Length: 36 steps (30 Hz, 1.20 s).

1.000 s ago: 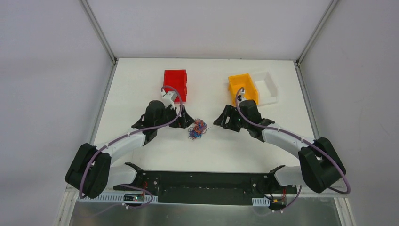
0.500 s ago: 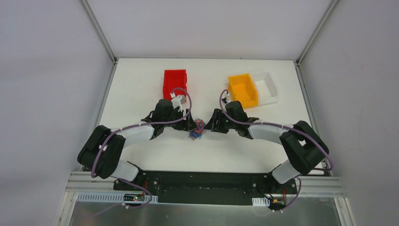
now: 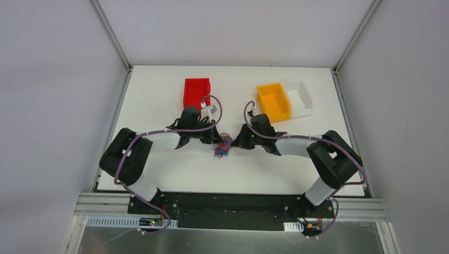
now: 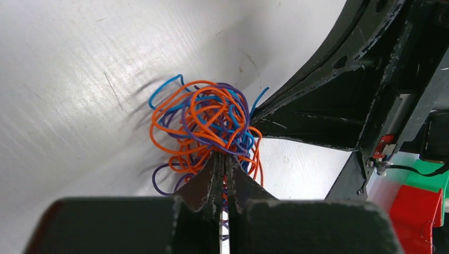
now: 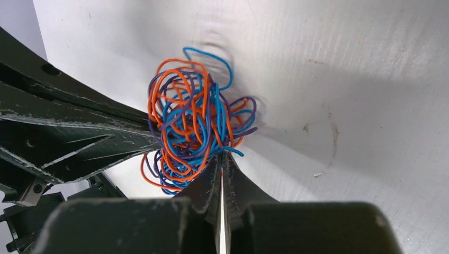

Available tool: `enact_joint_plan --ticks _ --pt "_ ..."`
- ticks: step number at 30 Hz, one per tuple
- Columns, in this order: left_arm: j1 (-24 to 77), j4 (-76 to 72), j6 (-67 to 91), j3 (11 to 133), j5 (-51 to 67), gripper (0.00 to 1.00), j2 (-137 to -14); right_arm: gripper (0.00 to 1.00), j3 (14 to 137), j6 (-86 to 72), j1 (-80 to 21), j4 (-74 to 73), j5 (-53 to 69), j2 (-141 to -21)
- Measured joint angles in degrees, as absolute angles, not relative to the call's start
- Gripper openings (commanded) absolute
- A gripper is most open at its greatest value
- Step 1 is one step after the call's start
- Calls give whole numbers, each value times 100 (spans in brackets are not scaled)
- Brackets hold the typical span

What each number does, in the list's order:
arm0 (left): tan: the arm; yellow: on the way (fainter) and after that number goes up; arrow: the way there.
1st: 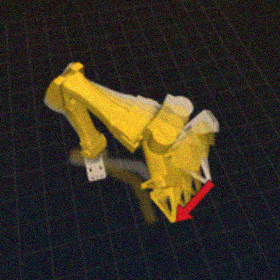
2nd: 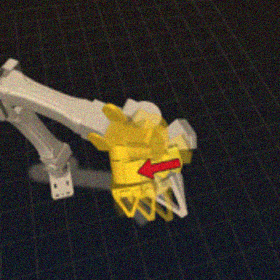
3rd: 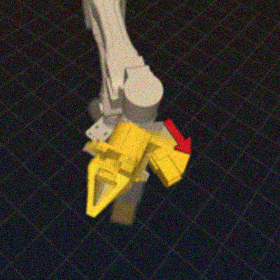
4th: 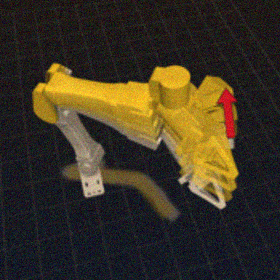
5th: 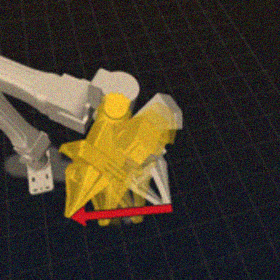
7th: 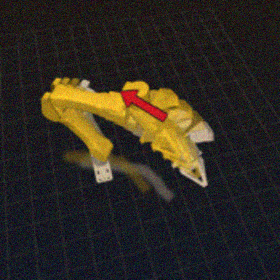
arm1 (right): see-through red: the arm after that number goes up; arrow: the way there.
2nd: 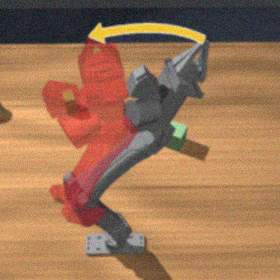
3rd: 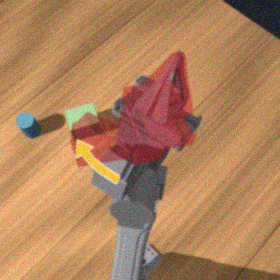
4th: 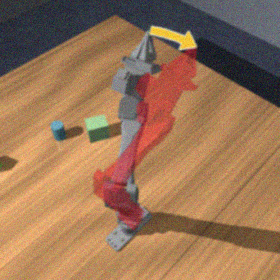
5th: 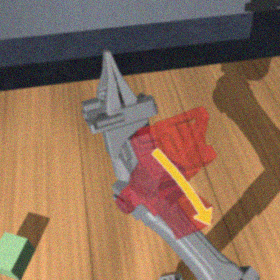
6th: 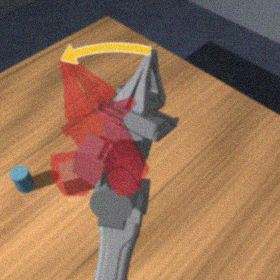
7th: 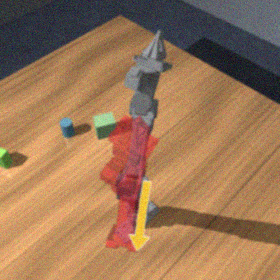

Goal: Untangle the cables

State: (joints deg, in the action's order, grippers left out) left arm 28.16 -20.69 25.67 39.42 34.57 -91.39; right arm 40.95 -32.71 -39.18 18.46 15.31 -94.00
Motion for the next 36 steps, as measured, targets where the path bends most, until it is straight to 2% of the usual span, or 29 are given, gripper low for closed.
enact_joint_plan --ticks 6,12,13,15,23,29,36 --pt "2816 -2003 2532 3962 3417 0 -9100 0 4093 -3247 -3920 1627 1262 -9166" --pt "2816 -1896 2399 3828 3094 0 -8571 0 3782 -3258 -3640 1295 934 -8191" --pt "2816 -1896 2386 3793 3065 0 -8471 3 3699 -3264 -3542 1249 913 -8038" --pt "2816 -1900 2355 3739 2998 0 -8320 0 3538 -3275 -3339 1133 895 -7747" --pt "2816 -2025 2346 3538 2987 0 -8134 0 3402 -3238 -3164 770 891 -7238" --pt "2816 -2053 2333 3242 2744 0 -7599 0 3433 -3240 -2950 -21 -16 -6650" --pt "2816 -1966 2314 2766 1579 0 -6556 0 3319 -3520 -2117 -845 -1625 -5175"
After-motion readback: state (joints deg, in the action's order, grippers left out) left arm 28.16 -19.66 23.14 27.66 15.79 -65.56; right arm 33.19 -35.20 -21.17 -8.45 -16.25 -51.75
